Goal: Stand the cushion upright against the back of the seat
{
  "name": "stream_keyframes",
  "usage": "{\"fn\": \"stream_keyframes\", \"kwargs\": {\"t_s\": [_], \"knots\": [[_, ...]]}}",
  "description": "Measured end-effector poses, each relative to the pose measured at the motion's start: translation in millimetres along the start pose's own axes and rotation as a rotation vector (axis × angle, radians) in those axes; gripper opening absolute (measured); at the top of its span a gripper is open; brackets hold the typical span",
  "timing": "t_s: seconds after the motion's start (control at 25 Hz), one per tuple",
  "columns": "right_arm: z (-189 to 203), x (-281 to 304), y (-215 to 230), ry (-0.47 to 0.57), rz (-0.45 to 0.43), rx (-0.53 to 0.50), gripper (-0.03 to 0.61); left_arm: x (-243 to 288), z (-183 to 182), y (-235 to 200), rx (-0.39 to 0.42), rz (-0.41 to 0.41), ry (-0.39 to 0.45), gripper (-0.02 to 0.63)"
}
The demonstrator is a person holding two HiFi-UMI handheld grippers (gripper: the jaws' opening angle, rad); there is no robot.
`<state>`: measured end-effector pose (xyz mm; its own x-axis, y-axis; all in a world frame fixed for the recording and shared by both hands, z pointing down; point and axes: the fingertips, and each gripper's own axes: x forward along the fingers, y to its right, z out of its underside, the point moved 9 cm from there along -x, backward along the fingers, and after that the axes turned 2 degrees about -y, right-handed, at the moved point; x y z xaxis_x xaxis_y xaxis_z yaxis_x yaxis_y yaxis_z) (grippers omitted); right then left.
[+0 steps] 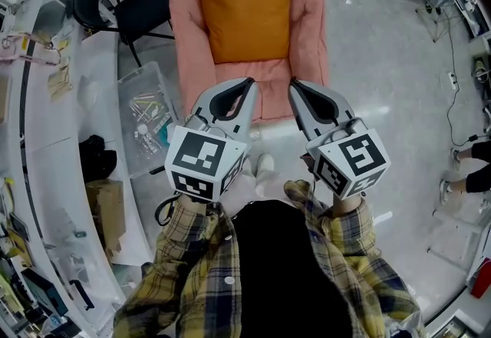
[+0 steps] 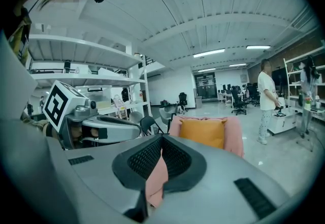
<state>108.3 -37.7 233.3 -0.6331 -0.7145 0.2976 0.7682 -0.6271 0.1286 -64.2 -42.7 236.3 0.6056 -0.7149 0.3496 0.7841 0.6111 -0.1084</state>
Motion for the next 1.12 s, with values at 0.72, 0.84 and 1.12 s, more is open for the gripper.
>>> {"fn": "stream_keyframes", "kwargs": {"t_s": [0.72,0.84,1.12], "knots": [[-3,2,10,-0.002,-0.032,-0.009,0.017,9,-8,1,0.029,0.016,0.0,0.003],[-4,4,11,0.002,-0.035,-0.013,0.017,12,-10,0,0.045,0.029,0.003,0.003],[-5,5,15,0.001,-0.043,-0.02,0.017,19,-15,-6,0.058,0.096,-0.003,0.003]]}}
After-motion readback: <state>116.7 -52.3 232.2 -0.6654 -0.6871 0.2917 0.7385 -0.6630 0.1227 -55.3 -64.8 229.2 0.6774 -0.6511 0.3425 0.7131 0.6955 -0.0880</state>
